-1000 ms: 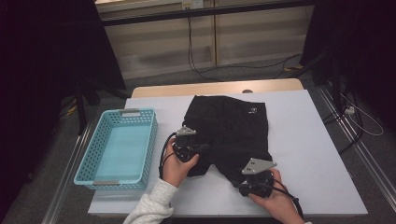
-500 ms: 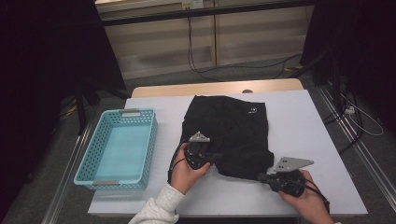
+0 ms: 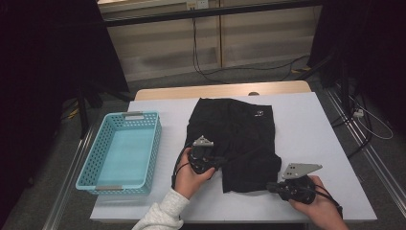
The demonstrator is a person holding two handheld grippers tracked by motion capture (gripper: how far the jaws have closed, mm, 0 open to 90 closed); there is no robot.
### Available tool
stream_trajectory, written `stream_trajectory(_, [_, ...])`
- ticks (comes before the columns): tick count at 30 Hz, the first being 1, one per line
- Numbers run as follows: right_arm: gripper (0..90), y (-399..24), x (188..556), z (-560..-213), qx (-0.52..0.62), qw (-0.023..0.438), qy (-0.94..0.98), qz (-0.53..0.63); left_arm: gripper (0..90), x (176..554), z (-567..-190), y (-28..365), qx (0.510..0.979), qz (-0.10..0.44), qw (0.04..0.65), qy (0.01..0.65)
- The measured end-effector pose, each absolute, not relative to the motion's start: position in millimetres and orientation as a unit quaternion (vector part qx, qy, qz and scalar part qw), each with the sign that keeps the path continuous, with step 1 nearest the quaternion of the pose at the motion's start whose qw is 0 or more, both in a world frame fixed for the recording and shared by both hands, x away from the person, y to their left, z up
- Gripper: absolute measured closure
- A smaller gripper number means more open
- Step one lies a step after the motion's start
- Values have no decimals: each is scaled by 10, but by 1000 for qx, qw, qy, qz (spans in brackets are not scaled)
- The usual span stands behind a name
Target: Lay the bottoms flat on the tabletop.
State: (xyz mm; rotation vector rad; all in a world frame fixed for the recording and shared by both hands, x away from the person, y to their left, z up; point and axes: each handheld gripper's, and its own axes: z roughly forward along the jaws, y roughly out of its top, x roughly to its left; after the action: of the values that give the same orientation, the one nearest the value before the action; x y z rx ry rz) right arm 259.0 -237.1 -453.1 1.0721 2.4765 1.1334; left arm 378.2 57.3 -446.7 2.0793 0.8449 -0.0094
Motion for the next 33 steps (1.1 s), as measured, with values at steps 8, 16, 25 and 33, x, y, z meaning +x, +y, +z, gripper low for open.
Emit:
stream_trajectory(8, [521,-2129,2635,-4520,334,132,836,414,558,3774,-4426,555,838,7,441,321])
stream_trajectory(16, [430,-1612,2738,-4703,298,136,858,395,383,3790,-4349,641,833,30,446,326])
stream_trajectory(25, [883,-1602,2819,-4674,322,141,853,385,371,3797,-4289,760,825,39,453,336])
stream_trajectory(33, [900,-1719,2782,-4647,331,81,849,404,356,3806,-4241,817,819,50,458,341])
